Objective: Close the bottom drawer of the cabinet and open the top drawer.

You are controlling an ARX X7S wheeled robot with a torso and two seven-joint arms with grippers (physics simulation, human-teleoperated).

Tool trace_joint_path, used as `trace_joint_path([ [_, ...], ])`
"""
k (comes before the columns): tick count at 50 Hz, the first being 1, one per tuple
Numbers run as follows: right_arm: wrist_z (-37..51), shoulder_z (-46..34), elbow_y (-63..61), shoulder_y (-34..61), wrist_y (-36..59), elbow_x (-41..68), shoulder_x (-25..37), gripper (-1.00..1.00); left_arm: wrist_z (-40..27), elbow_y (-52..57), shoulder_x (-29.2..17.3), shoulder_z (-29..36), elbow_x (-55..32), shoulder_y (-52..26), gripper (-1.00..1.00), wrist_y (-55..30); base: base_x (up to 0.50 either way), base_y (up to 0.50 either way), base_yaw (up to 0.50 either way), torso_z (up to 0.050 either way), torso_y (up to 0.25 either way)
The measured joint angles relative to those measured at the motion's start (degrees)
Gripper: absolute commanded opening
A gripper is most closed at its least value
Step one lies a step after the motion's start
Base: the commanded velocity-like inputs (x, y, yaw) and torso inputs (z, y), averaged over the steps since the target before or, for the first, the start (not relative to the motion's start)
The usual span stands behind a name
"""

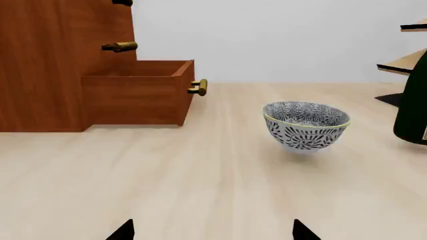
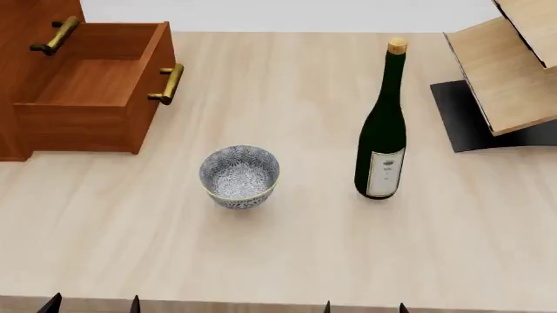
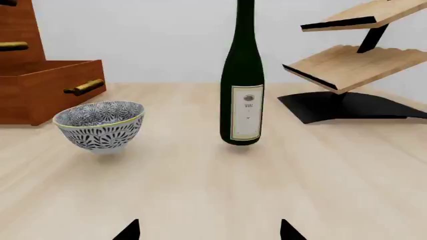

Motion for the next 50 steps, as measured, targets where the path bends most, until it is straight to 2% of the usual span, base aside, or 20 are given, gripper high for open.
trace_joint_path([
  [15,1.9,-2.4,-0.6,0.1,0.8,1.3,1.5,1.0,-1.6,1.2,-1.6,2.1,-1.6,0.3,1.0,-0.8,0.0,0.0,0.0,0.0,0.0],
  [38,4.6,-5.3,-1.8,1.7,3.4,3.1,4.0,1.0,-3.1,9.2,-4.4,4.6,-4.8,1.4,1.0,-0.9,0.0,0.0,0.0,0.05,0.0],
  [50,6.2,-5.5,-6.3,4.0,7.9,2.8,6.3,1.0,-3.8,16.1,-5.9,5.1,-7.1,-0.3,1.0,-4.0,0.0,0.0,0.0,0.05,0.0],
])
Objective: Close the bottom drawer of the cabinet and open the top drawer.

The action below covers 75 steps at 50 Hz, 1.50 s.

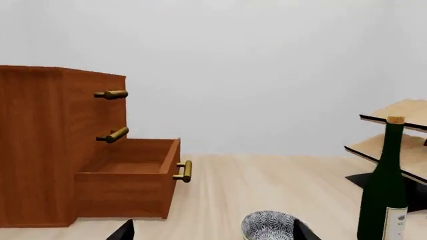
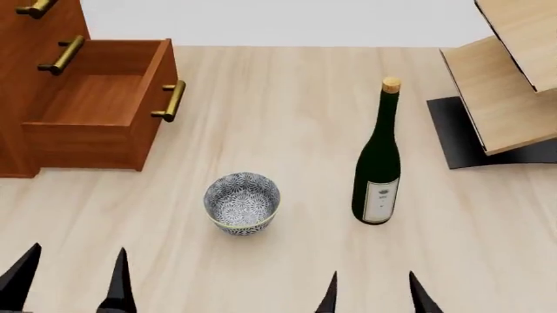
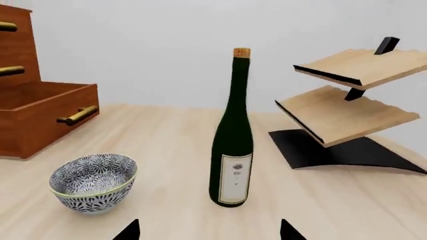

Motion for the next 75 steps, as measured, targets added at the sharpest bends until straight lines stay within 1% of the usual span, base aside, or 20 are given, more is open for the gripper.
trace_joint_path([
  [10,0.7,0.4,-5.1,2.7,5.1,-0.2,2.2,1.0,-0.3,7.2,-1.7,-0.5,-3.6,-4.6,1.0,-6.2,0.0,0.0,0.0,0.05,0.0],
  [16,0.3,1.5,-11.0,7.3,12.5,0.5,4.4,1.0,-1.2,13.1,-4.1,-2.5,-8.1,-13.1,1.0,-15.6,0.0,0.0,0.0,0.03,0.0],
  [25,0.0,2.2,-16.8,12.4,20.8,1.1,6.4,1.0,-2.6,18.1,-6.8,-5.1,-12.8,-23.8,1.0,-26.0,0.0,0.0,0.0,0.0,0.0],
  [33,-0.2,2.5,-19.7,15.3,25.8,1.8,7.4,1.0,-3.6,20.1,-8.6,-6.2,-15.2,-32.6,1.0,-32.1,0.0,0.0,0.0,0.0,0.0],
  [44,-0.3,3.2,-21.8,17.1,29.1,3.1,7.8,1.0,-4.6,21.4,-10.2,-6.6,-17.5,-42.6,1.0,-38.1,0.0,0.0,0.0,0.0,0.0],
  [55,-0.5,3.4,-22.9,17.3,30.1,4.1,8.0,1.0,-5.2,22.2,-10.9,-6.4,-18.8,-46.7,1.0,-40.8,0.0,0.05,0.0,0.0,0.0],
  [75,-0.7,2.7,-22.0,16.9,29.5,5.1,8.1,1.0,-5.9,22.3,-11.4,-6.1,-19.0,-47.5,1.0,-40.8,0.0,0.5,0.0,0.0,0.0],
])
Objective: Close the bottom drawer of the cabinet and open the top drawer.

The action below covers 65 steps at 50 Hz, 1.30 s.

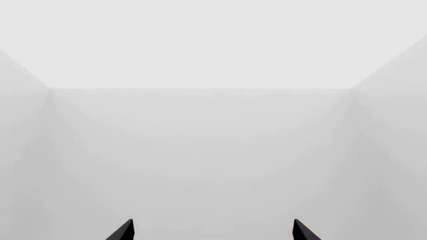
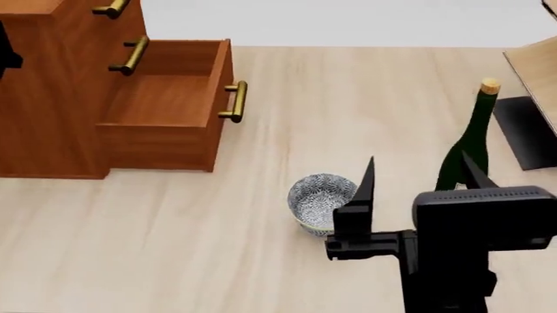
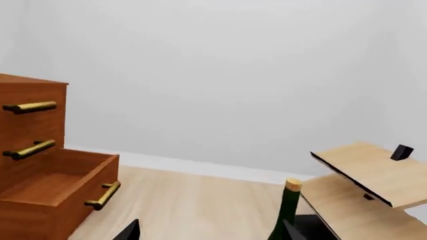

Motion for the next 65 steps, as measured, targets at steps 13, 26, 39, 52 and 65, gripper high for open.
trace_joint_path([
  [13,0.0,-0.4,0.6,-0.4,-0.8,0.5,0.2,1.0,-0.6,0.0,-0.2,0.0,0.0,0.1,1.0,0.5,0.0,0.5,0.0,0.0,0.0],
  [26,0.1,-0.6,1.3,-0.7,-1.4,0.9,0.3,1.0,-1.0,0.0,-0.3,0.2,-0.1,-0.2,1.0,1.0,0.0,0.5,0.0,0.0,0.0],
  [39,0.4,-0.4,1.6,-1.2,-2.3,1.5,0.3,1.0,-1.6,0.3,-0.2,-0.1,-0.6,-0.8,1.0,1.0,0.02,0.06,0.0,0.0,0.0],
  [52,0.7,-0.4,1.5,-1.2,-2.1,2.0,0.5,1.0,-2.4,0.6,0.1,-1.0,-1.9,-1.4,1.0,0.8,0.31,0.0,0.0,0.0,0.0],
  [65,0.9,-0.6,1.5,-1.2,-2.0,2.4,0.7,1.0,-2.6,0.6,0.1,-1.2,-2.6,-1.4,1.0,1.0,0.32,0.0,0.0,0.0,0.0],
])
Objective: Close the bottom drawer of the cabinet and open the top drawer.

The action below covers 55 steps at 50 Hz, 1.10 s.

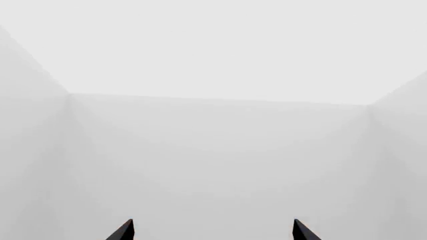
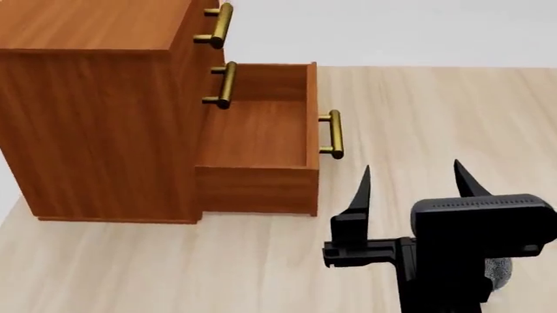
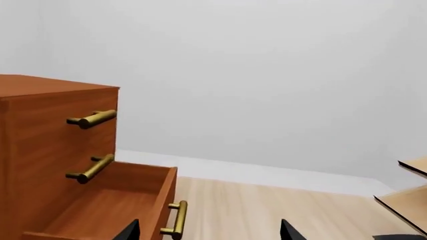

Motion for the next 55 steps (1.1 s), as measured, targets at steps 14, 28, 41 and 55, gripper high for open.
trace_joint_path([
  [14,0.3,0.1,0.0,-0.1,-0.1,0.5,0.3,1.0,-0.1,-0.1,-0.1,0.0,-0.6,0.1,1.0,0.4,0.32,0.0,0.0,0.0,0.0],
  [28,0.5,0.0,-0.1,-0.4,-0.2,0.9,0.6,1.0,0.0,0.0,-0.3,0.3,-0.8,0.2,1.0,1.1,0.32,0.0,0.0,0.0,0.0],
  [41,0.8,-0.2,-0.1,-0.3,-0.2,1.1,0.9,1.0,-0.1,-0.2,-0.5,0.4,-1.1,0.6,1.0,1.7,0.32,0.0,0.0,0.0,0.001],
  [55,1.1,-0.1,-0.2,-0.5,-0.4,1.7,1.0,1.0,-0.4,-0.2,-0.7,0.5,-1.4,0.8,1.0,1.9,0.02,0.0,0.0,0.0,0.0],
])
